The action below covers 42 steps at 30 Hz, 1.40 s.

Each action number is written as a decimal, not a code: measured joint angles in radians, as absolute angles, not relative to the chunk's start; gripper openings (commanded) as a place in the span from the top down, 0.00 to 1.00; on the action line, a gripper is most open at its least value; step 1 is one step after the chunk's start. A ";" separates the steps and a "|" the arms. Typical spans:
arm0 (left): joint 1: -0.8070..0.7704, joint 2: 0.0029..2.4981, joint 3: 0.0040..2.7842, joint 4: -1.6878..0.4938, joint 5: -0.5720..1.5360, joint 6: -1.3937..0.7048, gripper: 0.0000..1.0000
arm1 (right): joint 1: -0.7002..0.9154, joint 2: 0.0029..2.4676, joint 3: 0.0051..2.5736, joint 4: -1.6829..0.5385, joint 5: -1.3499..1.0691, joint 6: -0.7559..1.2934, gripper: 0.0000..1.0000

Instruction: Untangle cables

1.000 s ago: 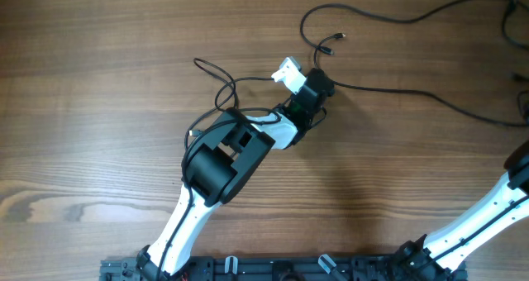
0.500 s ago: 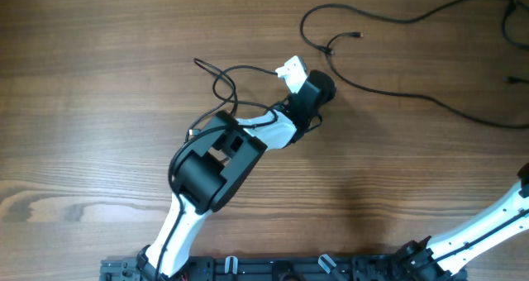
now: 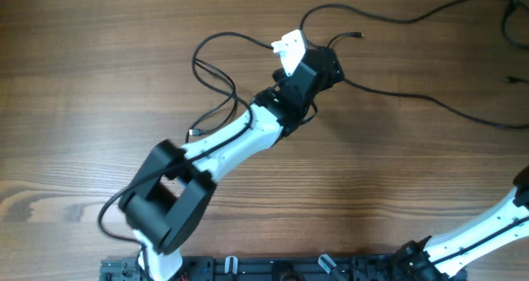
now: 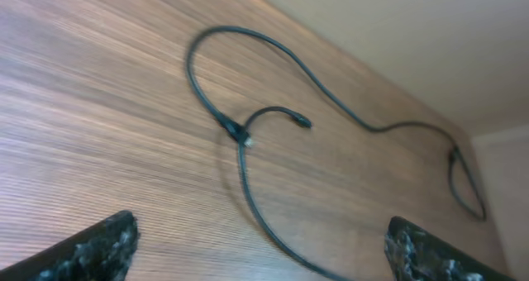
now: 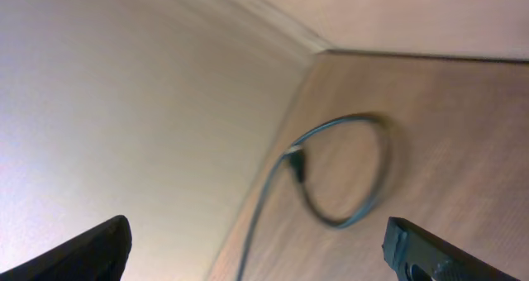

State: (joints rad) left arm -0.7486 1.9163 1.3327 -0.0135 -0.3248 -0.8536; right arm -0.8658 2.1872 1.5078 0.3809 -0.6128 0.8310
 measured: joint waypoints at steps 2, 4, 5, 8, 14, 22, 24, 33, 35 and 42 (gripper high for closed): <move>-0.739 1.869 1.333 -0.093 -0.340 -0.842 0.00 | -0.833 2.148 1.508 0.317 -0.632 0.787 0.00; -0.721 1.826 1.333 -0.191 -0.347 -0.836 0.00 | -0.796 2.118 1.508 0.260 -0.638 0.746 0.00; -0.704 1.797 1.333 -0.267 -0.344 -0.831 0.00 | -0.767 2.099 1.508 0.224 -0.643 0.722 0.00; -0.652 1.729 1.333 -0.447 -0.330 -0.825 0.00 | -0.682 2.046 1.507 0.131 -0.651 0.656 0.00; -0.520 1.608 1.331 -0.805 -0.316 -0.820 0.00 | -0.488 1.956 1.507 -0.068 -0.658 0.509 0.00; -0.330 1.552 1.330 -1.011 -0.316 -0.819 0.00 | -0.104 1.945 1.507 -0.390 -0.612 0.263 0.00; -0.314 1.552 1.330 -1.015 -0.311 -0.768 0.00 | -0.049 1.940 1.510 -0.476 -0.566 0.232 0.00; -0.258 1.551 1.330 -1.011 -0.282 -0.627 0.00 | 0.228 1.940 1.508 -0.691 -0.503 0.021 0.00; -0.212 1.552 1.330 -1.010 -0.260 -0.622 0.00 | 0.267 1.940 1.504 -0.722 -0.493 -0.015 0.00; -0.089 1.552 1.330 -1.008 -0.231 -0.621 0.00 | 0.437 1.940 1.487 -0.721 -0.368 0.103 0.00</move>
